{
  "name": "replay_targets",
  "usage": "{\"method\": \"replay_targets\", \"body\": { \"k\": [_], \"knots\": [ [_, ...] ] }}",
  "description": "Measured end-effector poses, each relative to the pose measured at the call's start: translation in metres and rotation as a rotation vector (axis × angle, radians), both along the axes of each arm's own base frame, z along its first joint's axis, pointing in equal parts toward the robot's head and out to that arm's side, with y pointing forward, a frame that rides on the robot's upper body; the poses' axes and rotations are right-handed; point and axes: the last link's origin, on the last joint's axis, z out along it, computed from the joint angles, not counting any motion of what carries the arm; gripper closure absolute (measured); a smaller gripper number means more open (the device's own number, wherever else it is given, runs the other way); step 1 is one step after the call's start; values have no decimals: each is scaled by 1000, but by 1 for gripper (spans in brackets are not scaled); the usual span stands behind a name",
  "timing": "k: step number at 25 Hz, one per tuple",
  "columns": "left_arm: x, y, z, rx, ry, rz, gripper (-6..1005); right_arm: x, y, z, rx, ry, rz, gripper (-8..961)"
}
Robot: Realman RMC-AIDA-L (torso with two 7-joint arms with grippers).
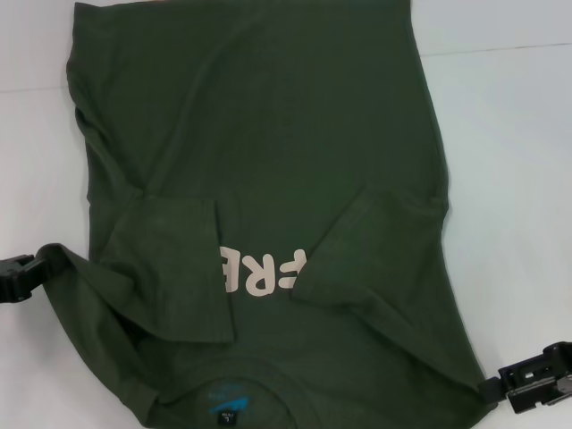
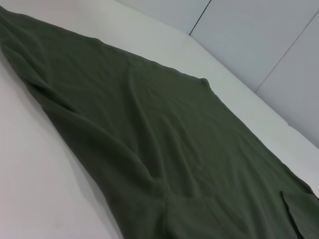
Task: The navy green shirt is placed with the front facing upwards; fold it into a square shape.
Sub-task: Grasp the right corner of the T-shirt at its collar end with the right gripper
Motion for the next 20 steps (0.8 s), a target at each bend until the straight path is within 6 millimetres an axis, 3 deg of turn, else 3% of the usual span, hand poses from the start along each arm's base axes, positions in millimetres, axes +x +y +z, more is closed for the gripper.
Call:
{"method": "replay_targets", "body": {
  "k": [20],
  "knots": [
    [-3, -1, 1, 4, 7, 7, 950, 3, 4, -10, -10, -27, 2, 28]
  ]
}}
